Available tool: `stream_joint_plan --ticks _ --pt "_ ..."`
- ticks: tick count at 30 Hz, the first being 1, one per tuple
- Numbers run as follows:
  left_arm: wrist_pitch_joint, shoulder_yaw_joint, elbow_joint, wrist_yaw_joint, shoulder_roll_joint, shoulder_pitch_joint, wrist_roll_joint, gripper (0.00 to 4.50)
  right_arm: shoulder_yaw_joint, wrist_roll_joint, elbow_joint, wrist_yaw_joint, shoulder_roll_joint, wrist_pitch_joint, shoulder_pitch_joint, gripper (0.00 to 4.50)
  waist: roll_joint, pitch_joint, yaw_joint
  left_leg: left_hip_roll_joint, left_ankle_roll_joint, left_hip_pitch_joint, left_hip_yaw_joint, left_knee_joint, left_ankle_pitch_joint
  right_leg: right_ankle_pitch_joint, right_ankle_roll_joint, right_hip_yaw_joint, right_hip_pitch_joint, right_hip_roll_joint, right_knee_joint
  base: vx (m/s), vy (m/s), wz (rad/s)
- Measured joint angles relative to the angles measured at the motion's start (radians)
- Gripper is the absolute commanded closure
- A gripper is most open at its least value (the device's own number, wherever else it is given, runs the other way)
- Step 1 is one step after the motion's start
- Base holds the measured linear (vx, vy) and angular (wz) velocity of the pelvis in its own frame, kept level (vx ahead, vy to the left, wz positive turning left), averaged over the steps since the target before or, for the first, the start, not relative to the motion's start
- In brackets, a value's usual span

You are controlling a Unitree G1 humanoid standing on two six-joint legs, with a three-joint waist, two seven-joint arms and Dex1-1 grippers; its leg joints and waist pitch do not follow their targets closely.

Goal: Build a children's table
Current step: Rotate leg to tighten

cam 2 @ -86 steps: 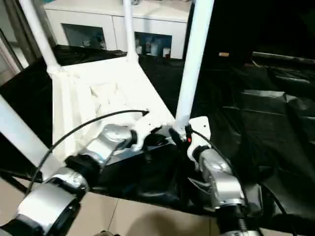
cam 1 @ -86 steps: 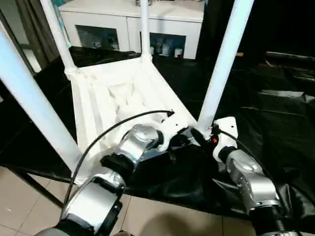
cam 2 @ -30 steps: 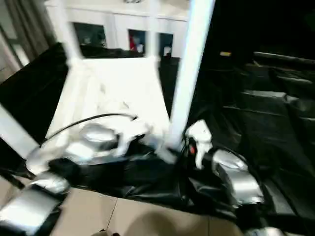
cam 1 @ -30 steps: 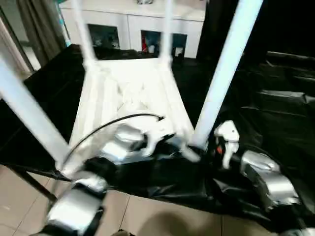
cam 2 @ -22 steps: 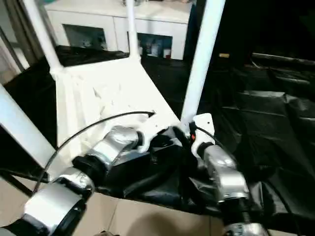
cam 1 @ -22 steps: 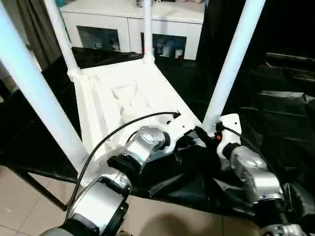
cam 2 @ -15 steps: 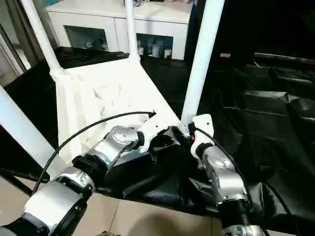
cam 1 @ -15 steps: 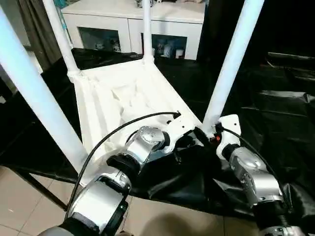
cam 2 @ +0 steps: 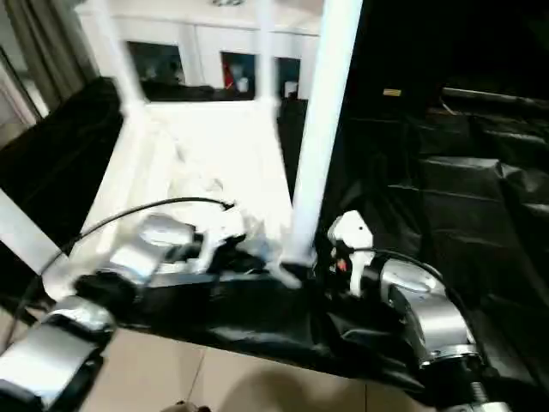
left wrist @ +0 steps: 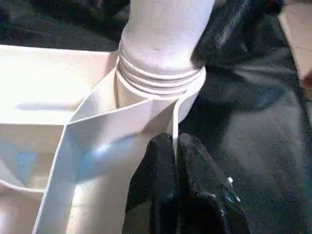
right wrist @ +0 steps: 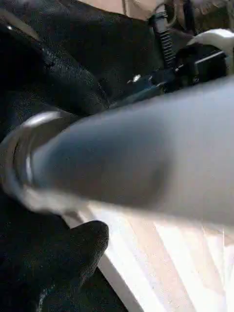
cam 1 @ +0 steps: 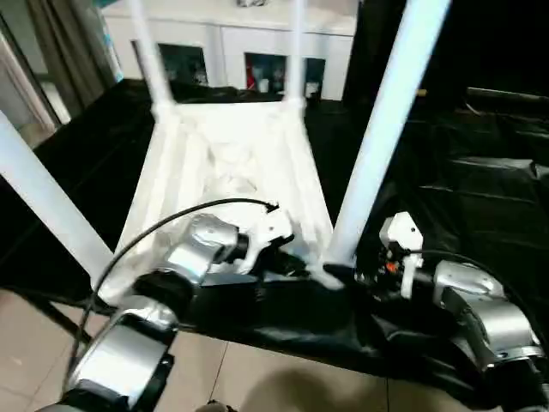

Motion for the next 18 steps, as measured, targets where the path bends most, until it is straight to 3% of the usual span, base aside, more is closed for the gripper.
stream_joint_plan --ticks 7,12,13,18 --pt "0.005 0.009 -0.045 -0.023 0.029 0.024 -0.003 4.50 0.052 -0.026 0.026 0.019 0.022 -0.051 -0.002 0.73 -0.004 0.002 -0.005 0.001 0.000 0.001 0.000 -0.001 0.000 0.000 0.000 0.000 -0.001 0.000 0.001 0.000 0.000 0.00" --pt "0.012 0.009 -0.054 -0.026 0.032 0.028 -0.004 4.50 0.058 -0.026 0.027 0.018 0.034 -0.053 -0.012 0.73 -0.004 0.003 -0.006 0.000 0.000 0.000 0.000 -0.001 0.000 0.000 0.000 0.000 -0.001 0.000 0.001 0.000 0.000 0.00" --pt "0.014 0.009 -0.055 -0.026 0.031 0.028 -0.004 4.50 0.059 -0.026 0.026 0.019 0.039 -0.053 -0.016 1.00 -0.004 0.003 -0.006 0.000 0.000 0.000 0.000 -0.001 0.000 0.000 0.000 0.000 -0.001 0.000 0.001 0.000 0.000 0.00" --pt "0.025 0.008 -0.064 -0.028 0.030 0.030 -0.004 4.50 0.059 -0.025 0.041 0.017 0.043 -0.066 -0.022 1.13 -0.004 0.003 -0.006 0.000 0.000 0.000 0.000 -0.001 0.000 0.000 0.000 0.000 -0.001 0.000 0.001 0.000 0.000 0.00"
